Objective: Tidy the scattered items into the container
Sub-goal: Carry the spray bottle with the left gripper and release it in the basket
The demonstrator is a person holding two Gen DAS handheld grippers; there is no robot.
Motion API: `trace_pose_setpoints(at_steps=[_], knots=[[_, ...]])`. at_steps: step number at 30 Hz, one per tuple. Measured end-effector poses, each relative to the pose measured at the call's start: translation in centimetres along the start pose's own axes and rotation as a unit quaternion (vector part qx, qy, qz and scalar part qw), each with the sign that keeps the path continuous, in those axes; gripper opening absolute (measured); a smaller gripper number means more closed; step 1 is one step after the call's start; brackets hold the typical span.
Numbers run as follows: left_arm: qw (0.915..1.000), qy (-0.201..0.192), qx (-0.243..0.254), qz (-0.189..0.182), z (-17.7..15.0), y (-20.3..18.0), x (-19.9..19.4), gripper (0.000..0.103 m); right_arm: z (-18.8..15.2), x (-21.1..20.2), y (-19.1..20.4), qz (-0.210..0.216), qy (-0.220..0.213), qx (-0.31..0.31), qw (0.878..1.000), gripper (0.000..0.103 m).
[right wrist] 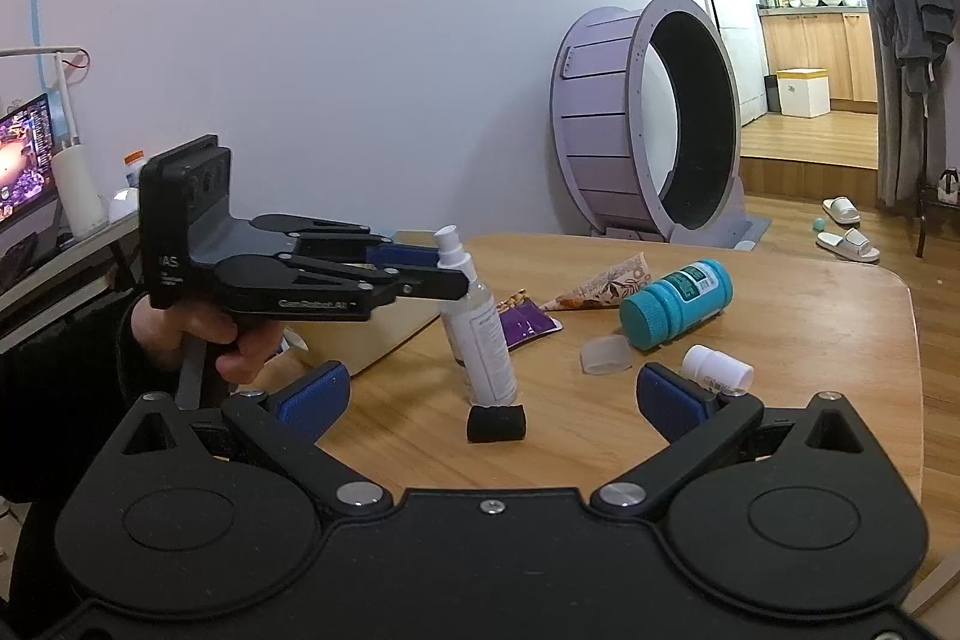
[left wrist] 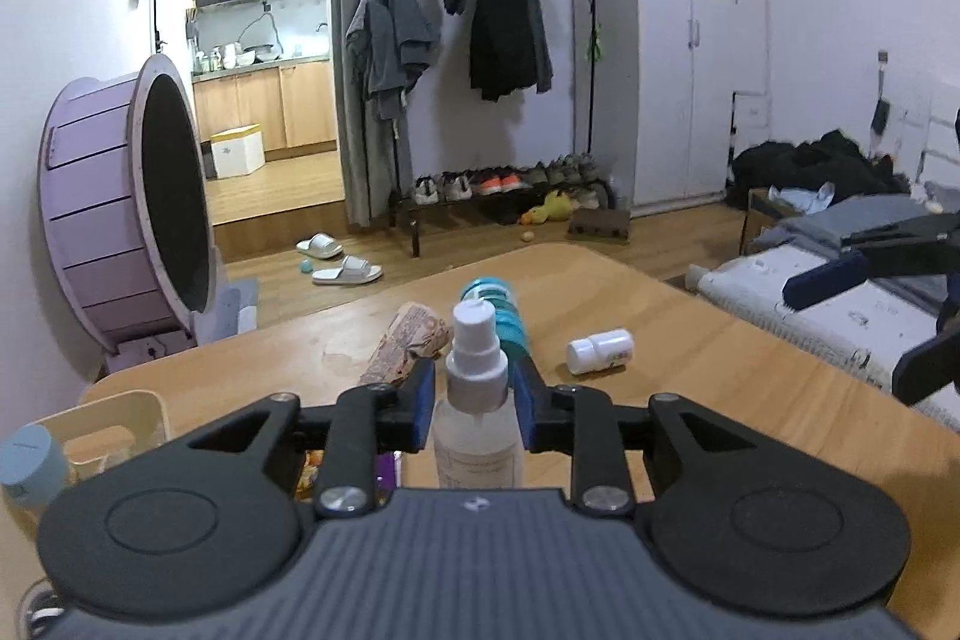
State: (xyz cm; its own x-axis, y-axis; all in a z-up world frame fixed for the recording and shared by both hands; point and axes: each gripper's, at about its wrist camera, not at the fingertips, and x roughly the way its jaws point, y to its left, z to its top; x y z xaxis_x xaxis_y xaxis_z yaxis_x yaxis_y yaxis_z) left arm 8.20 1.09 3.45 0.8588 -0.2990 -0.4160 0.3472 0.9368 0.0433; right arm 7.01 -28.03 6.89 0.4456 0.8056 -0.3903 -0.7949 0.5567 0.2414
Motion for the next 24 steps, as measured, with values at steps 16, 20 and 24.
trace_pose_setpoints(at_steps=[16, 20, 24], knots=[[0.9943, -0.074, -0.044, 0.062, 1.8, 3.4, -7.5, 0.020, 0.8, 1.4, 0.9, 0.012, -0.013, 0.007, 1.000, 0.103], [0.9891, -0.080, -0.046, 0.114, 2.5, 5.6, -10.1, 0.020, 1.1, 2.4, 1.6, 0.022, -0.014, 0.006, 1.000, 0.103], [0.9817, -0.077, -0.053, 0.166, 2.3, 7.8, -11.2, 0.020, 1.3, 3.4, 2.6, 0.032, -0.013, 0.002, 0.999, 0.103]])
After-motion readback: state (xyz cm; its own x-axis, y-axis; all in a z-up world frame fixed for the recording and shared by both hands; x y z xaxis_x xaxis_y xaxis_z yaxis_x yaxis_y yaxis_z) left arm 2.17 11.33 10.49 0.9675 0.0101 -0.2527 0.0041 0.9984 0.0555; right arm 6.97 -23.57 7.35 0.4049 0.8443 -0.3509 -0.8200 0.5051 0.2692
